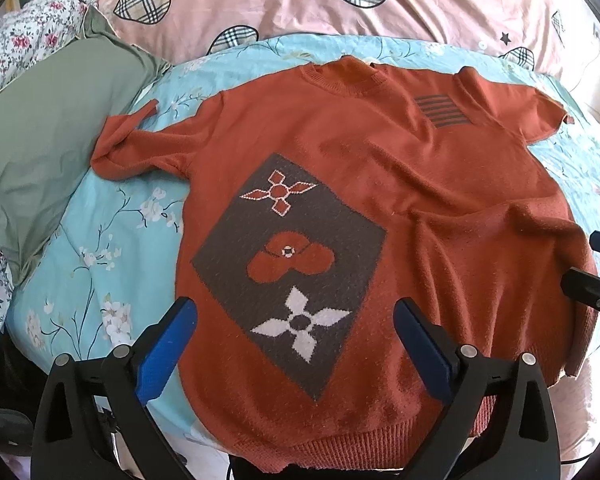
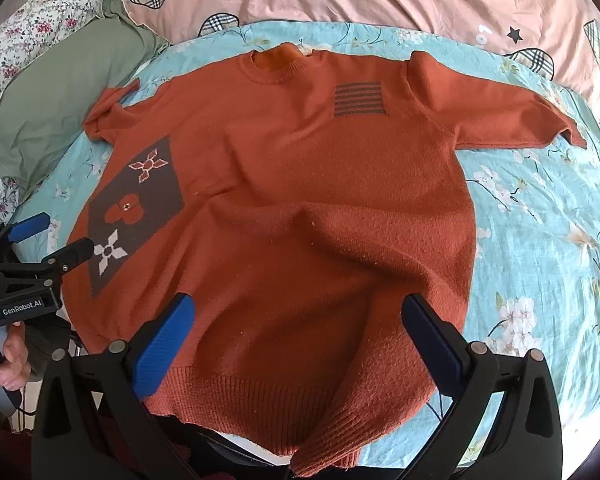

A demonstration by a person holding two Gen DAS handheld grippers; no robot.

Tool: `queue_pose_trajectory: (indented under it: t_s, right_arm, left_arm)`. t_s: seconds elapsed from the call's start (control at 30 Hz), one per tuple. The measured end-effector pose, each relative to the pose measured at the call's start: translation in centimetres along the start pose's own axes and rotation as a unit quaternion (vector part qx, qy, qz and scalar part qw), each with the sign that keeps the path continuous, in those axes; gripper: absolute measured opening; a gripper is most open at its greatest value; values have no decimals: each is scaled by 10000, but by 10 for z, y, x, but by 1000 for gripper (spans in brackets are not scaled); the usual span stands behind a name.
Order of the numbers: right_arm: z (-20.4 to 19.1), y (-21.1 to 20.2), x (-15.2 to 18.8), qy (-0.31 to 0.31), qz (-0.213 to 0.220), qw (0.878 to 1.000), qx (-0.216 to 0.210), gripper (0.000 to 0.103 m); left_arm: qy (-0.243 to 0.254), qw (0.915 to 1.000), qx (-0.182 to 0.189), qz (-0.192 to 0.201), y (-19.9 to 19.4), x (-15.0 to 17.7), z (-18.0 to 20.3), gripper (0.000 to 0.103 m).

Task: Fold small clothes

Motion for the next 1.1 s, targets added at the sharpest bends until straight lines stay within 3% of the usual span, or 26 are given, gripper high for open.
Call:
queue_pose_trajectory:
  t_s: [0.5, 0.77, 0.97, 1.1]
  right_arm:
    - [3, -1, -4, 93, 275, 9996, -31, 103]
    - [6, 2, -10, 101, 105, 9998, -150, 103]
    - [21, 10, -15, 315, 88, 9988, -367, 103]
    - [37, 18, -18, 566, -25, 9975, -420, 103]
  left_arm:
    - [86, 9995, -31, 290, 3, -6, 5, 100]
    - [116, 9996, -234, -95, 11, -14, -1, 102]
    - [183, 9995, -260, -36, 15, -26, -1, 102]
    - [79, 9999, -73, -61, 22, -33, -2, 102]
Point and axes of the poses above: each gripper's, at about its wrist camera, not at the fingertips, and y roughly the way its jaws point, z to its right, x to its underside, the point moved 1 cm from there along y, roughly the way its jaws point, and after that the axes turned 13 degrees about x, right-handed, at the moved point
